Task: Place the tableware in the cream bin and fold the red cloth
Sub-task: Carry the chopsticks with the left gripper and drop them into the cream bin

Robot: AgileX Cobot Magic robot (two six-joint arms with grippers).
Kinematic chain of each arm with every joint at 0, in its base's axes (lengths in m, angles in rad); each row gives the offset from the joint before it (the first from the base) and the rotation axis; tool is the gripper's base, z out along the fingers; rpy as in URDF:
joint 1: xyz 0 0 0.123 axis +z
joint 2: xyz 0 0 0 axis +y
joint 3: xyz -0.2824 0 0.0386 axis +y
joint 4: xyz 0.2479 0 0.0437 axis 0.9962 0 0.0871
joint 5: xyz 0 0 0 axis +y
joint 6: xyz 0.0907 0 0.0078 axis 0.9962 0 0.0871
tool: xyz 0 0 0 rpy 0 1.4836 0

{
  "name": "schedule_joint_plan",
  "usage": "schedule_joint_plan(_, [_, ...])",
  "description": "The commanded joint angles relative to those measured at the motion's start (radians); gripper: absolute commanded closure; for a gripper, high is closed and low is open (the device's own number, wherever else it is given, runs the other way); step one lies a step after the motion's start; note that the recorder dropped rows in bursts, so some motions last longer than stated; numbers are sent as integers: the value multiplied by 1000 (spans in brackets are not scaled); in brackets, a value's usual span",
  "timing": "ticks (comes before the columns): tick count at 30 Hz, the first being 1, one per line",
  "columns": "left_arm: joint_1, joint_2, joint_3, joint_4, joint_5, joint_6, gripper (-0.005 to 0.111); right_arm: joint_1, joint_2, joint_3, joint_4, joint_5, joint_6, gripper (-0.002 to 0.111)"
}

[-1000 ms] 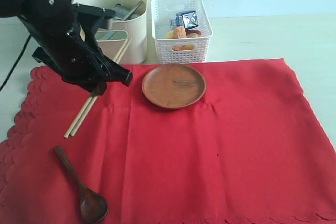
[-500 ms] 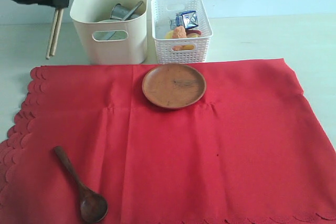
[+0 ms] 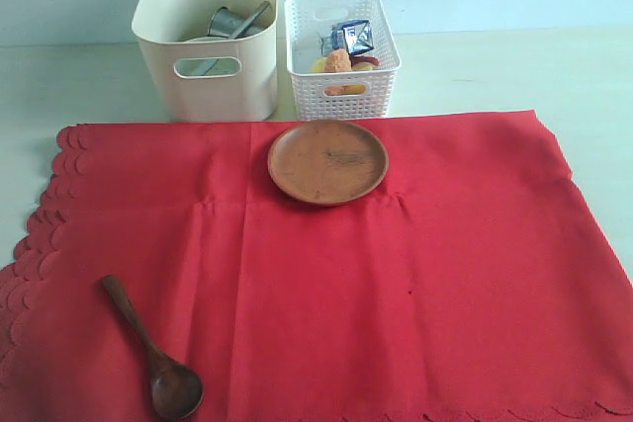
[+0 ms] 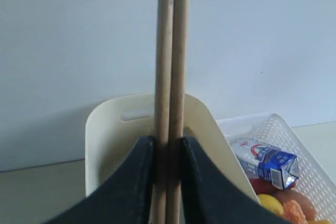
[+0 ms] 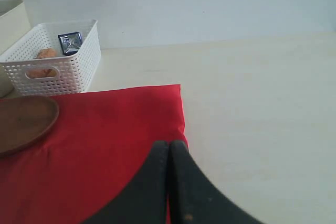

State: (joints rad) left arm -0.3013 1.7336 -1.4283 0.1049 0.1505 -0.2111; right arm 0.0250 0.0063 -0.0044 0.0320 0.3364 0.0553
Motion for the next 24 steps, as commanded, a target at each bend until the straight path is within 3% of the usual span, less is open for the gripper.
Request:
schedule_joint_plan(1, [4, 120, -108, 4, -43, 20, 107, -4, -6, 4, -6, -8, -2, 108])
schedule_joint_plan(11, [4, 399, -324, 4, -55, 20, 107, -4, -6, 4, -6, -8, -2, 108])
schedule_joint_plan(24, [-2, 506, -337, -7, -36, 17, 107, -4, -6, 4, -6, -8, -2, 108])
